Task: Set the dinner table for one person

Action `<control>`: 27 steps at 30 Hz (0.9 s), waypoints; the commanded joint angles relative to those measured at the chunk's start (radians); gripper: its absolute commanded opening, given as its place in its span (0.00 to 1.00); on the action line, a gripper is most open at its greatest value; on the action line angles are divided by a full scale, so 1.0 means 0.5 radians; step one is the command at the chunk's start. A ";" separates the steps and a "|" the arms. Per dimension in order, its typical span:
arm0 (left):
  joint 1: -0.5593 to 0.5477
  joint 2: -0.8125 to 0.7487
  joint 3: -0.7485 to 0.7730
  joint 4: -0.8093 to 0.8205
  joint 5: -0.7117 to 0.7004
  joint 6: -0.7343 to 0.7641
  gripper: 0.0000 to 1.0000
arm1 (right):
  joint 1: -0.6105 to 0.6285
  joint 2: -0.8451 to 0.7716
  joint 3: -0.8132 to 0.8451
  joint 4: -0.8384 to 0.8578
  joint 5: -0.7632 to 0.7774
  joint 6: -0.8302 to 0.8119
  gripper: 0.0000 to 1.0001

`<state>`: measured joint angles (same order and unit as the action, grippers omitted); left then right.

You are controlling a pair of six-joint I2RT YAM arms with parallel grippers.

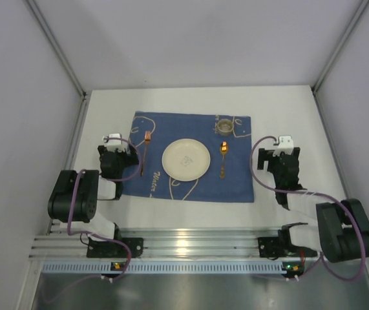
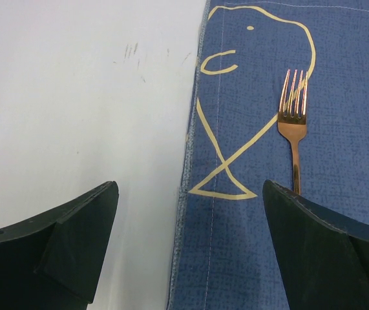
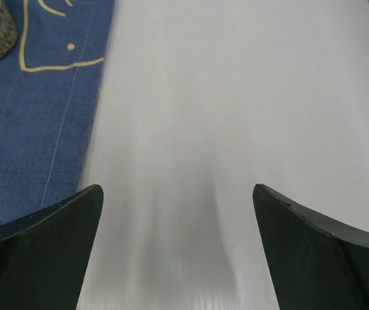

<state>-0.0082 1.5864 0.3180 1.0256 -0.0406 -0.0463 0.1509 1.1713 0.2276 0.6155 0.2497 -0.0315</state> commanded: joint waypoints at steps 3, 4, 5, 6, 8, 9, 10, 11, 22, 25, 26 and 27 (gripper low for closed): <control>0.001 -0.019 -0.007 0.155 0.038 -0.009 0.99 | -0.126 0.427 0.103 0.927 -0.340 -0.119 1.00; 0.001 -0.019 -0.007 0.155 0.041 -0.009 0.99 | -0.179 0.443 0.085 0.895 -0.297 -0.063 1.00; 0.001 -0.025 -0.007 0.155 0.038 -0.009 0.98 | -0.222 0.595 0.036 1.053 -0.303 -0.008 1.00; 0.001 -0.019 -0.007 0.158 0.038 -0.009 0.98 | -0.243 0.566 0.036 1.006 -0.279 0.050 1.00; 0.001 -0.022 -0.010 0.155 0.038 -0.009 0.98 | -0.262 0.584 0.048 1.139 -0.364 0.023 1.00; 0.001 -0.022 -0.007 0.161 0.035 -0.006 0.98 | -0.259 0.545 0.057 0.992 -0.377 0.005 1.00; 0.001 -0.022 -0.007 0.155 0.038 -0.009 0.99 | -0.259 0.532 0.066 1.039 -0.386 0.011 1.00; 0.001 -0.019 -0.004 0.155 0.038 -0.009 0.98 | -0.271 0.565 0.057 1.109 -0.416 0.020 1.00; 0.001 -0.019 -0.007 0.155 0.038 -0.012 0.98 | -0.280 0.557 0.063 1.076 -0.423 0.023 1.00; 0.001 -0.022 -0.007 0.155 0.038 -0.009 0.98 | -0.280 0.557 0.063 1.076 -0.423 0.020 1.00; 0.001 -0.019 -0.007 0.155 0.038 -0.009 0.98 | -0.280 0.557 0.063 1.073 -0.423 0.023 1.00; 0.001 -0.022 -0.007 0.155 0.038 -0.009 0.98 | -0.283 0.557 0.063 1.076 -0.423 0.023 1.00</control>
<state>-0.0082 1.5864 0.3176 1.0267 -0.0406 -0.0467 0.0227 1.4559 0.2432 1.0779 0.0597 -0.0326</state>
